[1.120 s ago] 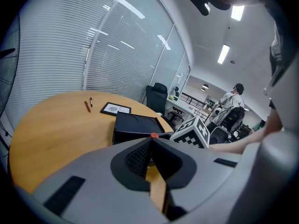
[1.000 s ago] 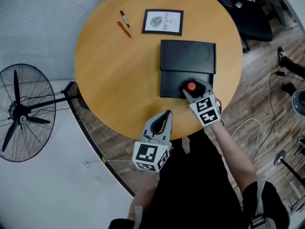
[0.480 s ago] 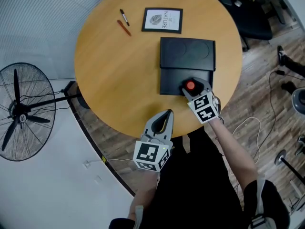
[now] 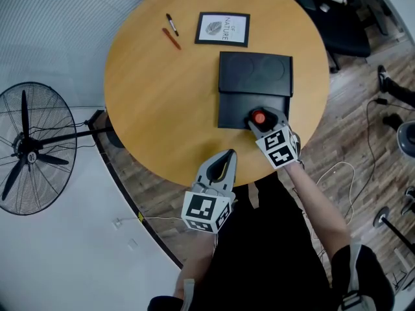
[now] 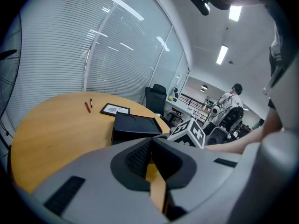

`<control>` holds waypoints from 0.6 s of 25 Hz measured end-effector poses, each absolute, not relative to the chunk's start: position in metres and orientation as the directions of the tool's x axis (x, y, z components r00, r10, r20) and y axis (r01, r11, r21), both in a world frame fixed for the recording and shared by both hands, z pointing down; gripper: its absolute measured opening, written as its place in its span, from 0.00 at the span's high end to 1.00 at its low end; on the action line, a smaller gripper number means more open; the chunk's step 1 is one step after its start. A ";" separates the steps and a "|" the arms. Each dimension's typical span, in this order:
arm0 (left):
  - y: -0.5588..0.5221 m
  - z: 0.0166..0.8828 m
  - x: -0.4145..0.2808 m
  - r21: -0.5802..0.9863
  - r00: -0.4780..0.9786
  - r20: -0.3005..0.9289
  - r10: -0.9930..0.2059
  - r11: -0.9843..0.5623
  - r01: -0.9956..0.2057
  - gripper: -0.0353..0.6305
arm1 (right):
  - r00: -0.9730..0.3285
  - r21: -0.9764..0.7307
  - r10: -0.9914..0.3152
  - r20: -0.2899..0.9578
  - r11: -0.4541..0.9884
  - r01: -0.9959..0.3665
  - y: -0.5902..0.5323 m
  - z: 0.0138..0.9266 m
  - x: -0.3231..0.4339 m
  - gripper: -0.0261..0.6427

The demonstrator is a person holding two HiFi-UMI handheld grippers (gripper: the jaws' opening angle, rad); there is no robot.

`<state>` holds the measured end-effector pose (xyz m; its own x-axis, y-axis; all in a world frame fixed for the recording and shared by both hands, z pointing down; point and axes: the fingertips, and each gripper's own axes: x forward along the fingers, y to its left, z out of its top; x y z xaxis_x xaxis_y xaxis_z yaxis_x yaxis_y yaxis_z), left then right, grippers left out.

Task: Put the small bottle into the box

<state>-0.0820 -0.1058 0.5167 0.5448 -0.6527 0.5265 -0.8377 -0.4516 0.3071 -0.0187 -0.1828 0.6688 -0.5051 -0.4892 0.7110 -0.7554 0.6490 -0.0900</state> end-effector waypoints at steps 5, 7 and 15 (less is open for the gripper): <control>-0.104 0.514 -0.080 0.300 0.544 0.525 -0.654 -0.456 -0.838 0.95 | -0.520 -0.096 -0.502 0.691 0.650 -0.754 -0.184 0.660 -0.018 0.62; -0.103 0.511 -0.078 0.294 0.542 0.524 -0.657 -0.458 -0.839 0.95 | -0.525 -0.096 -0.505 0.685 0.651 -0.753 -0.184 0.655 -0.016 0.62; -0.104 0.491 -0.069 0.267 0.540 0.505 -0.673 -0.473 -0.839 0.95 | -0.578 -0.120 -0.518 0.631 0.670 -0.732 -0.181 0.627 -0.017 0.62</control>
